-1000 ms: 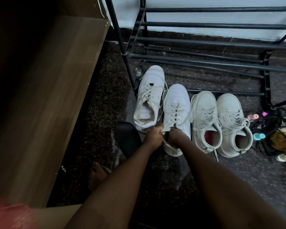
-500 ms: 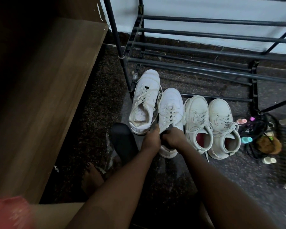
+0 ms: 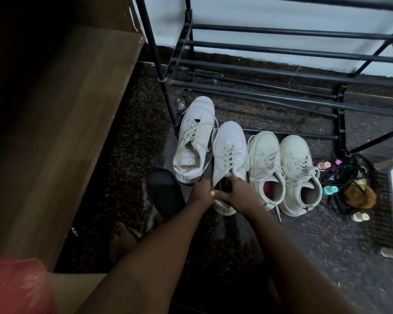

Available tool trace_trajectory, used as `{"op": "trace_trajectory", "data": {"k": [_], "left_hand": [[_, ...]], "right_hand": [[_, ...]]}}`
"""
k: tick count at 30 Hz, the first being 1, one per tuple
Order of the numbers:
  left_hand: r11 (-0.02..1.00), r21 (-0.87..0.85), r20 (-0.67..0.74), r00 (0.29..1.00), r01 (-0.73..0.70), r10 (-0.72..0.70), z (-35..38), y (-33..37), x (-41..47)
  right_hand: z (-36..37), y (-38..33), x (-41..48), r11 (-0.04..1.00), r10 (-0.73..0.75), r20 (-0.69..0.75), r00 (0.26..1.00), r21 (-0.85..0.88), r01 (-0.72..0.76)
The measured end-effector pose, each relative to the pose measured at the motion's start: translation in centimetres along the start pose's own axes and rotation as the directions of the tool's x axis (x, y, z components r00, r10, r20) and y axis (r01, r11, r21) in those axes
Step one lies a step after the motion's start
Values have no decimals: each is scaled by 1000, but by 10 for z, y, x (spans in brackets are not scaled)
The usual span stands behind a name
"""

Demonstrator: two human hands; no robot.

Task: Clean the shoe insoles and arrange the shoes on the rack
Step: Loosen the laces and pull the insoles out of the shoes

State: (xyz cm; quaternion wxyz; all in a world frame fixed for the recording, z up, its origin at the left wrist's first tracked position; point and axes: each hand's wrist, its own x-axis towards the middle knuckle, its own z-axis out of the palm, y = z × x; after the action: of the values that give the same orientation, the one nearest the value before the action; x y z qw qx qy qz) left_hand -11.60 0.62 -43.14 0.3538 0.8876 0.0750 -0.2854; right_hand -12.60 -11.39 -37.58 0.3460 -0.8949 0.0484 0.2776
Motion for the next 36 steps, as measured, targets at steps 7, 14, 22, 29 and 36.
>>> {"op": "trace_trajectory", "data": {"k": [7, 14, 22, 29, 36], "left_hand": [[779, -427, 191, 888, 459, -419, 4, 1, -19], [386, -713, 533, 810, 586, -245, 21, 18, -42], [388, -813, 351, 896, 435, -271, 24, 12, -26], [441, -805, 292, 912, 397, -287, 16, 11, -16], [499, -769, 301, 915, 399, -269, 18, 15, 0]], "right_hand": [[-3, 0, -8, 990, 42, -37, 998, -134, -46], [14, -13, -28, 878, -24, -296, 955, -463, -121], [15, -35, -42, 894, -173, -471, 865, -443, -63], [20, -43, -27, 921, -76, -371, 925, -382, -78], [31, -26, -29, 910, -62, -303, 951, -409, -71]]}}
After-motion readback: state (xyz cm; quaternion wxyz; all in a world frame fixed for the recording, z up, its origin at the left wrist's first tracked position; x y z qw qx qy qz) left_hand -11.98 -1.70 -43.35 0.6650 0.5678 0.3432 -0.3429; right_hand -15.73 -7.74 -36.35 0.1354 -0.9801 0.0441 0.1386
